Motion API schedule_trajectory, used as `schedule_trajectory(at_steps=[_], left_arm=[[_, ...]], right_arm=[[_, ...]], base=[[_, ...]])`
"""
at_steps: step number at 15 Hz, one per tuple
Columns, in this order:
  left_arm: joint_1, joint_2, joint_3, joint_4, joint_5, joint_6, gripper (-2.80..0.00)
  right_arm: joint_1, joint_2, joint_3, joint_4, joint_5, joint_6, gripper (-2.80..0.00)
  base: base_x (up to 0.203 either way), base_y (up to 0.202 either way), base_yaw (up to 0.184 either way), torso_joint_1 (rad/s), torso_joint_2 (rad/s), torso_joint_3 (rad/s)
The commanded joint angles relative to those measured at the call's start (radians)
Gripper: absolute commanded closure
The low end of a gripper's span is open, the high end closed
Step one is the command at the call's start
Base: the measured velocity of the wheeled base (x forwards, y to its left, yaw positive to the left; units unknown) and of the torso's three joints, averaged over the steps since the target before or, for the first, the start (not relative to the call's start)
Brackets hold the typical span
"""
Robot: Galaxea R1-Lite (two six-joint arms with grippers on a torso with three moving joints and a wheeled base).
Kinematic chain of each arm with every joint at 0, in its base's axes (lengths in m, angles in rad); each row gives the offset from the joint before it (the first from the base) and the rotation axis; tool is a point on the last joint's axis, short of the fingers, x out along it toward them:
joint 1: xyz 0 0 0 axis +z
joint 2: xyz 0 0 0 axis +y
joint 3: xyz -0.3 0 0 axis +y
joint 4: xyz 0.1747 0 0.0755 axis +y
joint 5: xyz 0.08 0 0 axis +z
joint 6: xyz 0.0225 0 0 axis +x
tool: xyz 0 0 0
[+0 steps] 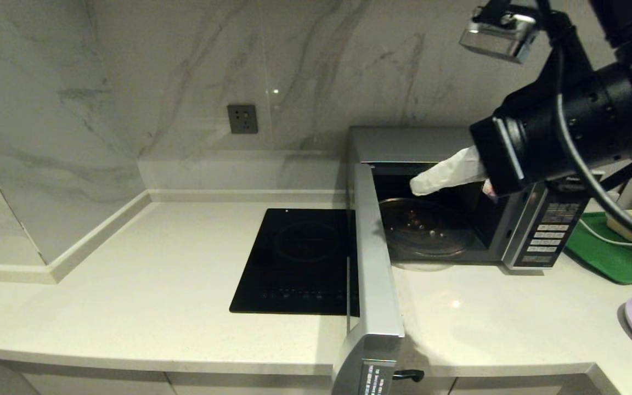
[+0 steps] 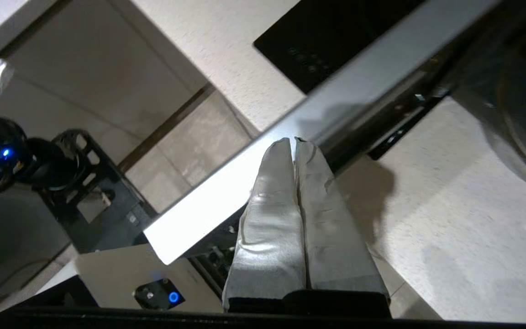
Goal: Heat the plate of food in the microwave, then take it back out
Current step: Close the microwave oven
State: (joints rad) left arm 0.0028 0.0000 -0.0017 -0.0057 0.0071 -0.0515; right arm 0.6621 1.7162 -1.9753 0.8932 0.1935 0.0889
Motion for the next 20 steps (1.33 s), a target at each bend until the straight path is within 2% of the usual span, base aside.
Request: schedule_trajectory(at_steps=[1, 3, 8, 11, 15, 20], left_arm=[[0.0, 0.0, 0.0, 0.0, 0.001, -0.001, 0.0], [0.0, 0.0, 0.0, 0.0, 0.002, -0.001, 0.0], [0.0, 0.0, 0.0, 0.0, 0.002, -0.001, 0.0], [0.0, 0.0, 0.0, 0.0, 0.001, -0.001, 0.0], [0.0, 0.0, 0.0, 0.0, 0.001, -0.001, 0.0], [0.0, 0.0, 0.0, 0.0, 0.001, -0.002, 0.0]], right_arm=[[0.07, 0.054, -0.002, 0.005, 0.0, 0.002, 0.0], [0.119, 0.062, -0.002, 0.006, -0.001, 0.003, 0.0], [0.18, 0.139, 0.012, 0.01, -0.003, 0.005, 0.0], [0.223, 0.175, 0.014, 0.01, -0.066, 0.008, 0.0], [0.225, 0.174, 0.041, 0.01, -0.073, 0.013, 0.0], [0.206, 0.096, 0.169, 0.008, -0.16, 0.036, 0.0]], base=[[0.0, 0.0, 0.0, 0.0, 0.0, 0.0], [0.0, 0.0, 0.0, 0.0, 0.0, 0.0], [0.0, 0.0, 0.0, 0.0, 0.0, 0.0], [0.0, 0.0, 0.0, 0.0, 0.0, 0.0], [0.0, 0.0, 0.0, 0.0, 0.0, 0.0], [0.0, 0.0, 0.0, 0.0, 0.0, 0.0]])
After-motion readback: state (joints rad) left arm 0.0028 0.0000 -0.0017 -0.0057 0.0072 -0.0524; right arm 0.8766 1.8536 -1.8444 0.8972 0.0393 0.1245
